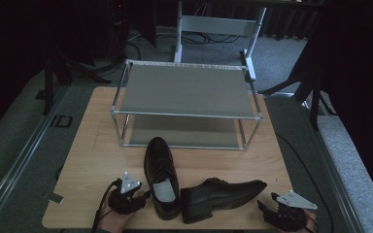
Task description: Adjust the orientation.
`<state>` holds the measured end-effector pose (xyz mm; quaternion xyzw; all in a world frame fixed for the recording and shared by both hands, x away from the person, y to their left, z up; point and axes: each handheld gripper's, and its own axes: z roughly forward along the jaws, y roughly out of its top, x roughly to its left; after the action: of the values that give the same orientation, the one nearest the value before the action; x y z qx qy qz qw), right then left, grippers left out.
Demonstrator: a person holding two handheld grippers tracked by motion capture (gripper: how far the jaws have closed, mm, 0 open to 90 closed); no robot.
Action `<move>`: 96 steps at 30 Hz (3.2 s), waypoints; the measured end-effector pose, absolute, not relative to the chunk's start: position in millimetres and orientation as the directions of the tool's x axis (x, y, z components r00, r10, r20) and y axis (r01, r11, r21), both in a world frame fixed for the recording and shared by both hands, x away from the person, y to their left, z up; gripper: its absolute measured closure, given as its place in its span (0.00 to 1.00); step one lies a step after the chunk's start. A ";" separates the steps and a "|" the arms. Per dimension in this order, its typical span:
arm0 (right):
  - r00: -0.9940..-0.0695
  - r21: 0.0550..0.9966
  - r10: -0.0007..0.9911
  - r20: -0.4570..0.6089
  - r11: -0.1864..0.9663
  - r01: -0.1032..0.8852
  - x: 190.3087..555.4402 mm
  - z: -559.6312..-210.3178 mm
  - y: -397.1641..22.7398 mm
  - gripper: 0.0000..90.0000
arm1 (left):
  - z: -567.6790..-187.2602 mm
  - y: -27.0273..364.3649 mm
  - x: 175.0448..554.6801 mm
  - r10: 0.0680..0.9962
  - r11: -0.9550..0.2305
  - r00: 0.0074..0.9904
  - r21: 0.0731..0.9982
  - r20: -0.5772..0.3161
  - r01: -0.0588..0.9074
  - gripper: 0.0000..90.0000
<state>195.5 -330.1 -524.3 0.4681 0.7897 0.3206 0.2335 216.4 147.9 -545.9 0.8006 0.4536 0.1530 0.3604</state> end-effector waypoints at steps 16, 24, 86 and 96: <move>-0.469 0.717 0.881 -0.059 0.364 0.594 206.4 -531.1 -317.4 0.42 | -545.6 147.6 216.6 0.821 -0.322 0.559 0.714 -0.116 0.621 0.71; -0.461 0.719 0.883 -0.088 0.377 0.584 235.3 -530.8 -308.7 0.46 | -546.3 147.7 217.1 0.819 -0.310 0.559 0.716 -0.134 0.626 0.72; -0.503 0.815 0.864 -0.036 0.316 0.485 269.6 -474.8 -295.3 0.53 | -549.8 141.2 225.1 0.806 -0.299 0.570 0.723 -0.157 0.623 0.63; -0.456 0.769 0.890 0.024 0.275 0.578 253.6 -500.5 -327.1 0.59 | -549.6 141.0 226.1 0.803 -0.301 0.574 0.722 -0.160 0.623 0.63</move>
<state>253.6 -327.1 -500.5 0.4765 0.7698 0.3679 0.2121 226.1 141.0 -549.6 0.7982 0.4468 0.1165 0.3869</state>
